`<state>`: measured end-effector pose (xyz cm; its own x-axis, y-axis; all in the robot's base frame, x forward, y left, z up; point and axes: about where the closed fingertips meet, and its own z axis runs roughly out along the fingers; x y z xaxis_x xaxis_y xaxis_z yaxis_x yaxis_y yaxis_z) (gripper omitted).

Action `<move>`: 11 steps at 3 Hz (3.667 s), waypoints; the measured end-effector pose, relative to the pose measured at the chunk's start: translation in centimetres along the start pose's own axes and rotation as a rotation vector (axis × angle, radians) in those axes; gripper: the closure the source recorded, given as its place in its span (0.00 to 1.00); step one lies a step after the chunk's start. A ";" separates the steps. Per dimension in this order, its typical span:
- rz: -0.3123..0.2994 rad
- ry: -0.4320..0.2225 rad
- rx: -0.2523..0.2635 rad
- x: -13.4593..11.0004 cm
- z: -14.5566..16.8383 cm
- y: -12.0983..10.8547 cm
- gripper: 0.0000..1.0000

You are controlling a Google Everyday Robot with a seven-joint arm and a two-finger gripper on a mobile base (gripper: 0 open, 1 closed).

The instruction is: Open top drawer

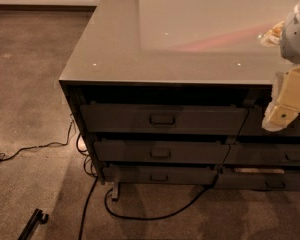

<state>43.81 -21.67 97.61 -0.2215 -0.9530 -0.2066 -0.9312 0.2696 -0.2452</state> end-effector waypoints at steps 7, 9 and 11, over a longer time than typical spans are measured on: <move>-0.121 -0.206 -0.135 -2.0 7.5 0.3 0.00; -0.110 -0.161 -0.111 -1.3 11.1 -0.7 0.00; -0.095 -0.116 -0.092 -0.1 13.1 -1.8 0.00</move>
Offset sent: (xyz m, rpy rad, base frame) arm 0.0036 -0.0092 0.0019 0.0396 -0.0087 -0.0037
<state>49.31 -20.28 85.61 -0.1013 -0.9497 -0.2963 -0.9700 0.1605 -0.1827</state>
